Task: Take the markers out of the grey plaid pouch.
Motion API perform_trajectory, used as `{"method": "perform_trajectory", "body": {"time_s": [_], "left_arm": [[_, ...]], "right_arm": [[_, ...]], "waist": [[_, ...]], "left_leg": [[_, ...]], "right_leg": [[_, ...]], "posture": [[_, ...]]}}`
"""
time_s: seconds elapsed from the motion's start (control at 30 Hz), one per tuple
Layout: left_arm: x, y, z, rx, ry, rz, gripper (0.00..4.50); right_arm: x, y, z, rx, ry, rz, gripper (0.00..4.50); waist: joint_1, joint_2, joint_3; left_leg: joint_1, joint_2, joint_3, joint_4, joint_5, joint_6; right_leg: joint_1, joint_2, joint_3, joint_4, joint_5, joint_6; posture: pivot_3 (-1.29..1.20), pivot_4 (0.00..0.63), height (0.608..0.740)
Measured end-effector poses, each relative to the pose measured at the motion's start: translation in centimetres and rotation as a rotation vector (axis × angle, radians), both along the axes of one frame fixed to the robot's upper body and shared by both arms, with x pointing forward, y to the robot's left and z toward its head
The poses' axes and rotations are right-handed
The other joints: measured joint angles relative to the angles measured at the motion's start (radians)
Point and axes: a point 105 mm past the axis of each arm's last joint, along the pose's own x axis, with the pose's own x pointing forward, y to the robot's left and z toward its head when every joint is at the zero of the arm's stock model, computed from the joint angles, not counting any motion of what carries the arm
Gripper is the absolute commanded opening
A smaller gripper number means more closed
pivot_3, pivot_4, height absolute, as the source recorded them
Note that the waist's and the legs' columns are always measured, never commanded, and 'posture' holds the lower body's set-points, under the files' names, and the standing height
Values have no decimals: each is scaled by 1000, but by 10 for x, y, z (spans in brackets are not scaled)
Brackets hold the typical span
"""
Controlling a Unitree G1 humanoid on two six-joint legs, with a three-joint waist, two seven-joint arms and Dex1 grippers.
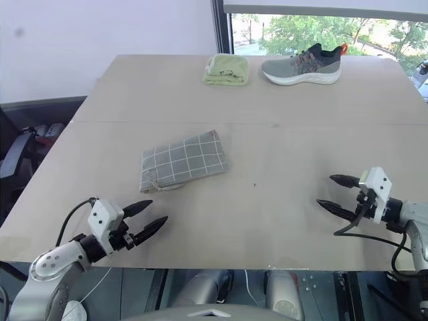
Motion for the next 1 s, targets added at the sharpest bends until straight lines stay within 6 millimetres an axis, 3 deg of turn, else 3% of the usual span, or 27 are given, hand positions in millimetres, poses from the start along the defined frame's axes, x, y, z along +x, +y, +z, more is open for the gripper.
{"method": "perform_trajectory", "body": {"time_s": [0.8, 0.9, 1.0], "left_arm": [[-3, 1, -3, 1, 15, 6, 3419], [-1, 7, -2, 22, 10, 32, 3419], [6, 29, 3, 116, -9, 89, 3419]], "right_arm": [[5, 4, -5, -2, 11, 14, 4359], [5, 6, -6, 1, 15, 22, 4359], [3, 8, -4, 47, 35, 29, 4359]], "waist": [[0, 0, 0], [0, 0, 0], [0, 0, 0]], "left_leg": [[0, 0, 0, 0, 0, 0], [0, 0, 0, 0, 0, 0], [0, 0, 0, 0, 0, 0]], "right_leg": [[0, 0, 0, 0, 0, 0], [0, 0, 0, 0, 0, 0], [0, 0, 0, 0, 0, 0]], "posture": [[0, 150, 740], [0, 150, 740], [0, 150, 740]]}}
